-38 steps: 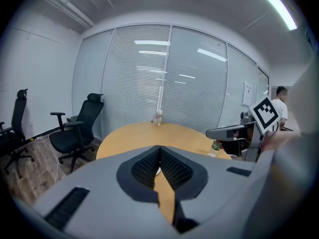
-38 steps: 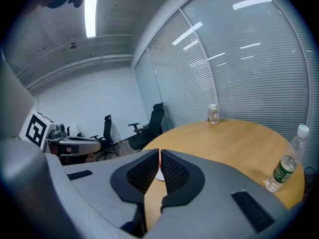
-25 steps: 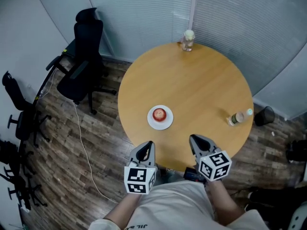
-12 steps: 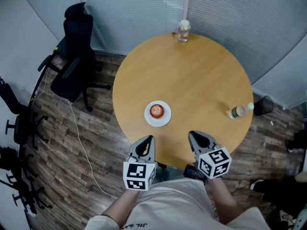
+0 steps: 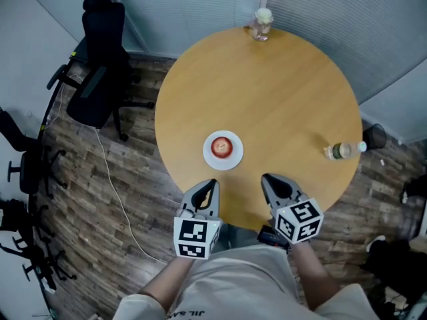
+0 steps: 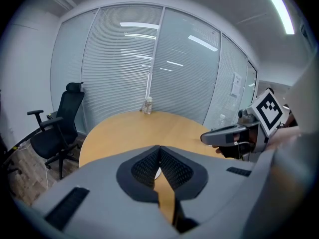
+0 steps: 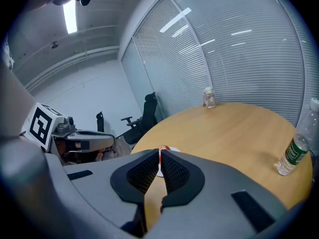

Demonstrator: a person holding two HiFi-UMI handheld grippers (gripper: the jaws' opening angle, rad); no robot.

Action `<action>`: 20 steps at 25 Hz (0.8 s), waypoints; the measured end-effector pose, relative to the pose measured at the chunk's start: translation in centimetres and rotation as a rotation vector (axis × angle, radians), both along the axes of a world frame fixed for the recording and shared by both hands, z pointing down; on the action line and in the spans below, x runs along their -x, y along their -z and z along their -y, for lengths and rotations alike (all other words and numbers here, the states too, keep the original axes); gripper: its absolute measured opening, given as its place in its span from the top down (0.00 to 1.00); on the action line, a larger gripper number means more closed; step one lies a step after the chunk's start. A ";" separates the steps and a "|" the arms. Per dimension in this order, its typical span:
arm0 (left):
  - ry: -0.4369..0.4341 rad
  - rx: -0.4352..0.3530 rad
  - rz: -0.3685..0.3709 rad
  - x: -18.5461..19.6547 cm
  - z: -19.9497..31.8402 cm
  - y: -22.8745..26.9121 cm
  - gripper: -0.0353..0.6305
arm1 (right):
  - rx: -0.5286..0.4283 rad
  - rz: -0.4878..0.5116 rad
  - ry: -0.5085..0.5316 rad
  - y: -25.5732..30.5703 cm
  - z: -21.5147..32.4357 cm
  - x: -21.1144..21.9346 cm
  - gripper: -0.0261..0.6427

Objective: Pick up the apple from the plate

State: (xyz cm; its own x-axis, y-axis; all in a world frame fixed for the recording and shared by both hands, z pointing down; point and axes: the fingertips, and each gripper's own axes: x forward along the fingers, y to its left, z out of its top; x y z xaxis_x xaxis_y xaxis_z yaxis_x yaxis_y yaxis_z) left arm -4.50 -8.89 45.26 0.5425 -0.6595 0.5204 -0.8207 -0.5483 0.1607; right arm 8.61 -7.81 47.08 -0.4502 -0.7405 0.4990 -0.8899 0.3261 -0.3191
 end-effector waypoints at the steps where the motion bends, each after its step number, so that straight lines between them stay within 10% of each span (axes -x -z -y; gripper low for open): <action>1: 0.000 0.000 -0.001 -0.1 0.3 -0.2 0.94 | 0.003 0.000 0.003 -0.2 0.1 0.1 0.91; 20: -0.012 0.085 0.038 0.2 5.4 -6.7 0.94 | 0.066 0.015 -0.009 -3.7 2.9 1.8 0.91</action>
